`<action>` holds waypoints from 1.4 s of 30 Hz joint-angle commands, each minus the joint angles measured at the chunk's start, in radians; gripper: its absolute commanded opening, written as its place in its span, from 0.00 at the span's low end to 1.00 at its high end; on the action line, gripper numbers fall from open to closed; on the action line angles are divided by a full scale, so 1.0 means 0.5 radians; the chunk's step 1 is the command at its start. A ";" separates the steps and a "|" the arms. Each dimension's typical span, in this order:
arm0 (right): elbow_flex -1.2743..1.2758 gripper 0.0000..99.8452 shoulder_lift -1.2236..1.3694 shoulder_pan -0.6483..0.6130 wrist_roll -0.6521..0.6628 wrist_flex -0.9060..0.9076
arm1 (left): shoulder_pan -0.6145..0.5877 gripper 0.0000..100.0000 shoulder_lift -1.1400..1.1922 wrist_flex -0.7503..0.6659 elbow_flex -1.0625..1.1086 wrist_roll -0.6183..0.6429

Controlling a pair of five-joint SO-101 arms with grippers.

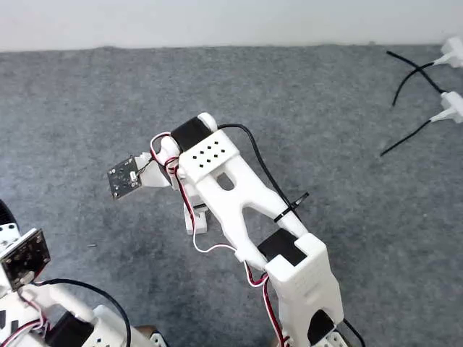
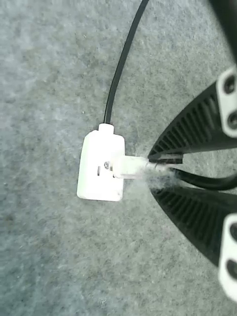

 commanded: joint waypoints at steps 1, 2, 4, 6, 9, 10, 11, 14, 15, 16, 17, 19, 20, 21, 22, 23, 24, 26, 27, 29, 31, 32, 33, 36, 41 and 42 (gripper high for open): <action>-0.104 0.01 -0.017 -0.032 0.012 -0.017 | -0.003 0.34 -0.028 -0.046 -0.048 0.003; -0.107 0.01 -0.005 -0.038 -0.003 -0.017 | -0.003 0.34 -0.028 -0.046 -0.048 0.003; -0.114 0.01 0.020 -0.044 -0.034 -0.026 | -0.003 0.34 -0.028 -0.046 -0.048 0.003; -0.114 0.01 0.048 -0.048 -0.040 -0.026 | -0.006 0.34 -0.028 -0.046 -0.048 0.003; -0.114 0.01 0.057 -0.051 -0.043 -0.017 | -0.006 0.34 -0.028 -0.046 -0.048 0.003; -0.114 0.01 0.057 -0.051 -0.043 -0.017 | -0.006 0.34 -0.028 -0.046 -0.048 0.003; -0.114 0.01 0.054 -0.051 -0.043 -0.017 | -0.006 0.34 -0.028 -0.046 -0.048 0.003; -0.117 0.01 0.011 -0.051 -0.083 -0.014 | -0.003 0.34 -0.028 -0.046 -0.048 0.003; -0.117 0.01 -0.011 -0.066 -0.098 -0.014 | 0.000 0.34 -0.028 -0.046 -0.048 0.003; -0.117 0.01 -0.035 -0.084 -0.114 -0.011 | 0.003 0.34 -0.028 -0.046 -0.048 0.003; -0.117 0.01 -0.063 -0.100 -0.114 0.008 | 0.006 0.34 -0.028 -0.046 -0.048 0.003; -0.117 0.01 -0.100 -0.137 -0.114 0.048 | 0.006 0.34 -0.028 -0.046 -0.048 0.003; -0.117 0.01 -0.115 -0.152 -0.114 0.060 | 0.006 0.34 -0.028 -0.046 -0.048 0.003; -0.117 0.01 -0.127 -0.161 -0.117 0.060 | 0.006 0.34 -0.028 -0.046 -0.048 0.003; -0.117 0.01 -0.133 -0.167 -0.129 0.060 | 0.006 0.34 -0.028 -0.046 -0.048 0.003; -0.117 0.01 -0.137 -0.167 -0.150 0.057 | 0.006 0.34 -0.028 -0.046 -0.048 0.003; -0.117 0.01 -0.137 -0.167 -0.163 0.054 | 0.006 0.34 -0.028 -0.046 -0.048 0.003; -0.117 0.01 -0.140 -0.167 -0.169 0.057 | 0.000 0.34 -0.028 -0.046 -0.048 0.003; -0.117 0.01 -0.143 -0.161 -0.169 0.057 | -0.003 0.34 -0.028 -0.046 -0.048 0.003; -0.117 0.01 -0.137 -0.155 -0.169 0.057 | -0.006 0.34 -0.028 -0.046 -0.048 0.003; -0.117 0.01 -0.127 -0.155 -0.166 0.057 | -0.006 0.34 -0.028 -0.046 -0.048 0.003; -0.110 0.01 -0.124 -0.155 -0.163 0.054 | -0.006 0.34 -0.028 -0.046 -0.044 0.003; -0.107 0.01 -0.124 -0.155 -0.163 0.051 | -0.006 0.34 -0.028 -0.043 -0.044 0.003; -0.107 0.01 -0.124 -0.155 -0.160 0.035 | -0.006 0.34 -0.028 -0.043 -0.044 0.003; -0.107 0.01 -0.121 -0.130 -0.157 0.032 | -0.006 0.34 -0.028 -0.043 -0.044 0.003; -0.107 0.01 -0.121 -0.121 -0.147 0.020 | -0.006 0.34 -0.028 -0.043 -0.044 0.003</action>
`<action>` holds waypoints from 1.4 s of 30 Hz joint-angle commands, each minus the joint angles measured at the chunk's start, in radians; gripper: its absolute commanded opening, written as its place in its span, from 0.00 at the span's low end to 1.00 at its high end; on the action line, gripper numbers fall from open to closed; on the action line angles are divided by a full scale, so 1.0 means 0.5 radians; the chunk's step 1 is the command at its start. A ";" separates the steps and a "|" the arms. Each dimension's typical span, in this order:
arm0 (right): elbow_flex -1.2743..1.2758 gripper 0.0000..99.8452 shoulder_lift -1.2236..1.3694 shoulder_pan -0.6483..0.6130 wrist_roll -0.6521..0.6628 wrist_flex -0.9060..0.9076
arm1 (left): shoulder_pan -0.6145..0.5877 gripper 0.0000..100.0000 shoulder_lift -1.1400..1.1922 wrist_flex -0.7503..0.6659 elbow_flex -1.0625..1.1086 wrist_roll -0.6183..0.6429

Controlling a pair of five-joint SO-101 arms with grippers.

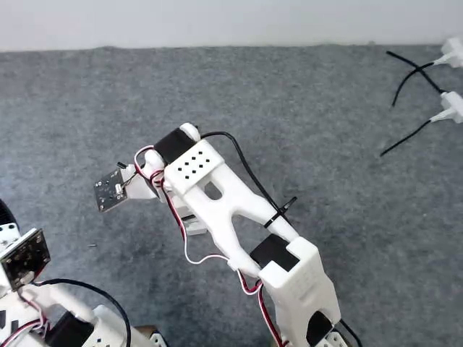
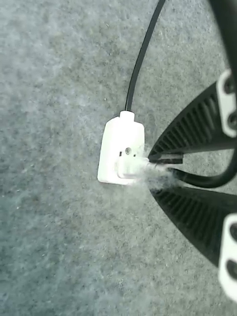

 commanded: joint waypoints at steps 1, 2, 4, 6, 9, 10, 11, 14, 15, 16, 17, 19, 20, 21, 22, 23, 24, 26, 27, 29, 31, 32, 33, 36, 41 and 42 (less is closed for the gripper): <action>-0.101 0.01 -0.140 0.048 0.000 -0.029 | -0.006 0.34 -0.028 -0.043 -0.044 0.003; -0.101 0.01 -0.140 0.066 0.003 -0.041 | -0.006 0.34 -0.028 -0.043 -0.044 0.003; -0.101 0.01 -0.133 0.087 0.012 -0.057 | -0.006 0.34 -0.028 -0.043 -0.044 0.003; -0.101 0.01 -0.094 0.103 0.009 -0.060 | -0.006 0.34 -0.028 -0.043 -0.044 0.003; -0.101 0.01 -0.023 0.106 0.009 -0.060 | -0.006 0.34 -0.028 -0.043 -0.044 0.003; -0.101 0.01 -0.008 0.106 0.009 -0.063 | -0.006 0.34 -0.028 -0.043 -0.044 0.003; -0.107 0.01 0.005 0.106 0.009 -0.063 | -0.006 0.34 -0.028 -0.043 -0.044 0.003; -0.110 0.01 0.014 0.106 0.009 -0.063 | -0.006 0.34 -0.028 -0.028 -0.044 0.003; -0.110 0.01 0.014 0.103 0.006 -0.063 | -0.006 0.34 -0.028 -0.015 -0.048 0.003; -0.110 0.01 0.014 0.100 0.003 -0.063 | -0.006 0.34 -0.028 -0.015 -0.048 0.003; -0.114 0.01 0.011 0.100 0.003 -0.060 | -0.006 0.34 -0.028 -0.015 -0.048 0.003; -0.114 0.01 0.011 0.097 0.003 -0.060 | -0.003 0.34 -0.028 -0.015 -0.048 0.003; -0.114 0.01 0.011 0.097 0.003 -0.057 | 0.000 0.34 -0.028 -0.015 -0.048 0.003; -0.114 0.01 0.011 0.097 0.003 -0.054 | 0.003 0.34 -0.028 -0.015 -0.048 0.003; -0.114 0.01 0.008 0.097 0.003 -0.054 | 0.006 0.34 -0.028 -0.015 -0.048 0.003; -0.120 0.01 0.005 0.097 0.000 -0.051 | 0.006 0.34 -0.028 -0.015 -0.048 0.003; -0.132 0.01 -0.008 0.097 0.000 -0.048 | 0.006 0.34 -0.028 -0.015 -0.048 0.003; -0.147 0.01 -0.038 0.097 0.000 -0.048 | 0.006 0.34 -0.028 -0.015 -0.048 0.003; -0.147 0.01 -0.063 0.097 -0.003 -0.048 | 0.006 0.34 -0.028 -0.015 -0.048 0.003; -0.147 0.01 -0.084 0.075 -0.021 -0.048 | 0.006 0.34 -0.028 -0.015 -0.048 0.003; -0.144 0.01 -0.087 0.060 -0.049 -0.044 | 0.006 0.34 -0.028 -0.015 -0.048 0.003; -0.144 0.01 -0.084 0.057 -0.049 -0.044 | 0.006 0.34 -0.028 -0.015 -0.048 0.003; -0.144 0.01 -0.084 0.054 -0.049 -0.044 | 0.006 0.34 -0.028 -0.015 -0.048 0.003; -0.135 0.01 -0.084 0.051 -0.055 -0.048 | 0.000 0.34 -0.028 -0.015 -0.048 0.003; -0.132 0.01 -0.078 0.048 -0.058 -0.035 | -0.006 0.34 -0.028 -0.015 -0.044 0.003; -0.132 0.01 -0.078 0.048 -0.061 -0.035 | -0.006 0.34 -0.028 -0.015 -0.044 0.003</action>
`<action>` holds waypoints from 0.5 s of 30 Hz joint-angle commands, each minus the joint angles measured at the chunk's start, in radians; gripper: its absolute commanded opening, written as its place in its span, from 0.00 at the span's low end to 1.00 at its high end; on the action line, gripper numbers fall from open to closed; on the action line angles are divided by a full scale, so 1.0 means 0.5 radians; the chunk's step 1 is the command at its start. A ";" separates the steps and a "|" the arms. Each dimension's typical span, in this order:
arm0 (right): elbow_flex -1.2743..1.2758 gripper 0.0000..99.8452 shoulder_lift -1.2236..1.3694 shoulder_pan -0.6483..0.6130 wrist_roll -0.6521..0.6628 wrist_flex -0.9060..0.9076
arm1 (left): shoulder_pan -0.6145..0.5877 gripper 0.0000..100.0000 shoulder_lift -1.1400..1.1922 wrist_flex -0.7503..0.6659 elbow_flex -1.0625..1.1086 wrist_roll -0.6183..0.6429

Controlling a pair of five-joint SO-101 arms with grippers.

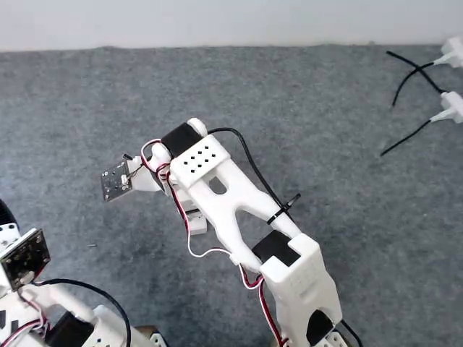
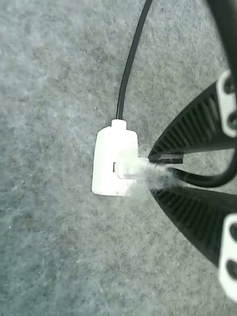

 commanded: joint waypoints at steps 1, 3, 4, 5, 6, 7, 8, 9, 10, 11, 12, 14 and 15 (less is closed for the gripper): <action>-0.101 0.01 -0.115 -0.032 -0.028 -0.002 | -0.006 0.34 -0.028 -0.015 -0.044 0.003; -0.101 0.01 -0.115 -0.032 -0.028 -0.002 | -0.006 0.34 -0.028 -0.012 -0.044 0.003; -0.101 0.01 -0.115 -0.032 -0.028 -0.002 | -0.006 0.34 -0.028 -0.012 -0.044 0.003; -0.095 0.01 -0.115 -0.032 -0.028 -0.002 | -0.003 0.34 -0.028 0.000 -0.044 0.003; -0.074 0.01 -0.112 -0.032 -0.028 -0.005 | 0.003 0.34 -0.028 0.018 -0.048 0.003; -0.049 0.01 -0.106 -0.032 -0.028 -0.014 | 0.006 0.34 -0.028 0.028 -0.048 0.003; -0.031 0.01 -0.094 -0.035 -0.028 -0.017 | 0.006 0.34 -0.028 0.028 -0.048 0.003; -0.015 0.01 -0.078 -0.035 -0.028 -0.020 | 0.006 0.34 -0.028 0.028 -0.048 0.003; -0.012 0.01 -0.057 -0.035 -0.028 -0.020 | 0.006 0.34 -0.028 0.028 -0.048 0.003; -0.012 0.01 -0.041 -0.035 -0.028 -0.020 | 0.006 0.34 -0.028 0.028 -0.048 0.003; -0.012 0.01 -0.029 -0.035 -0.028 -0.020 | 0.006 0.34 -0.028 0.028 -0.051 0.003; -0.012 0.01 -0.008 -0.032 -0.028 -0.020 | 0.006 0.34 -0.028 0.028 -0.051 0.003; -0.012 0.01 0.005 -0.035 -0.028 -0.020 | 0.006 0.34 -0.028 0.028 -0.051 0.003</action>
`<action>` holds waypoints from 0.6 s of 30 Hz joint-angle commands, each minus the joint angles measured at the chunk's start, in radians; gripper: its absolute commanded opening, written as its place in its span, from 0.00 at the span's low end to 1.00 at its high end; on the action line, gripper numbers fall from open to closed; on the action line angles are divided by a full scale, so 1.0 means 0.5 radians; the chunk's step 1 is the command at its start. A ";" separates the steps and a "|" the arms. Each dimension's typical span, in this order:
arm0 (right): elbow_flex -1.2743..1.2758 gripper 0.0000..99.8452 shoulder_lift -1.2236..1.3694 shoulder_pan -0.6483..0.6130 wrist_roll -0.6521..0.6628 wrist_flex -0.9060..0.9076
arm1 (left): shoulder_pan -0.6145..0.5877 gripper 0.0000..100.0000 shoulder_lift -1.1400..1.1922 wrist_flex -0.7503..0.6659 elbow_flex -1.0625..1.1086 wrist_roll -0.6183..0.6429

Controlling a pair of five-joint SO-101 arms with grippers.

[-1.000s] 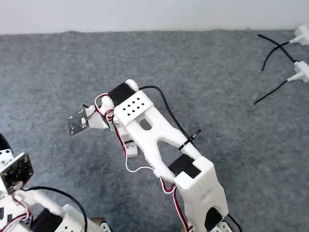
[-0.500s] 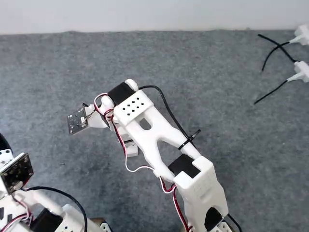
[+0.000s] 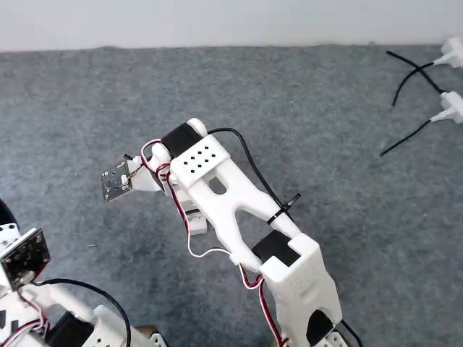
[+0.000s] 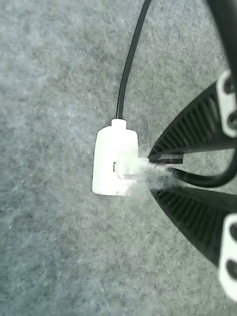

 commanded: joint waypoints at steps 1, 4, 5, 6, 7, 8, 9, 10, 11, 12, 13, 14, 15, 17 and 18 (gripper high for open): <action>-0.015 0.01 0.008 -0.035 -0.021 -0.023 | 0.006 0.34 -0.028 0.018 -0.051 0.003; -0.009 0.01 0.011 -0.060 -0.021 -0.026 | 0.003 0.34 -0.028 0.018 -0.051 0.003; -0.006 0.01 0.011 -0.066 -0.021 -0.026 | 0.003 0.34 -0.028 0.018 -0.051 0.003; -0.006 0.01 0.011 -0.066 -0.021 -0.026 | 0.006 0.34 -0.028 0.018 -0.051 0.003; -0.006 0.01 0.023 -0.069 -0.021 -0.041 | 0.006 0.34 -0.028 0.018 -0.051 0.003; -0.006 0.01 0.035 -0.069 -0.021 -0.051 | 0.006 0.34 -0.028 0.018 -0.051 0.003; -0.006 0.01 0.051 -0.066 -0.021 -0.051 | 0.006 0.34 -0.028 0.018 -0.051 0.003; -0.006 0.01 0.066 -0.063 -0.021 -0.051 | 0.006 0.34 -0.028 0.018 -0.051 0.003; -0.006 0.01 0.091 -0.063 -0.021 -0.048 | 0.006 0.34 -0.028 0.018 -0.051 0.003; -0.006 0.01 0.112 -0.063 -0.021 -0.048 | 0.006 0.34 -0.028 0.018 -0.048 0.003; -0.006 0.01 0.133 -0.063 -0.021 -0.048 | 0.006 0.34 -0.028 0.018 -0.048 0.003; -0.006 0.01 0.149 -0.063 -0.021 -0.051 | 0.003 0.34 -0.028 0.018 -0.048 0.003; -0.006 0.01 0.164 -0.063 -0.021 -0.051 | 0.000 0.34 -0.028 0.018 -0.048 0.003; -0.006 0.01 0.183 -0.066 -0.021 -0.051 | 0.000 0.34 -0.028 0.018 -0.048 0.003; -0.006 0.01 0.189 -0.066 -0.021 -0.051 | 0.000 0.34 -0.028 0.018 -0.048 0.003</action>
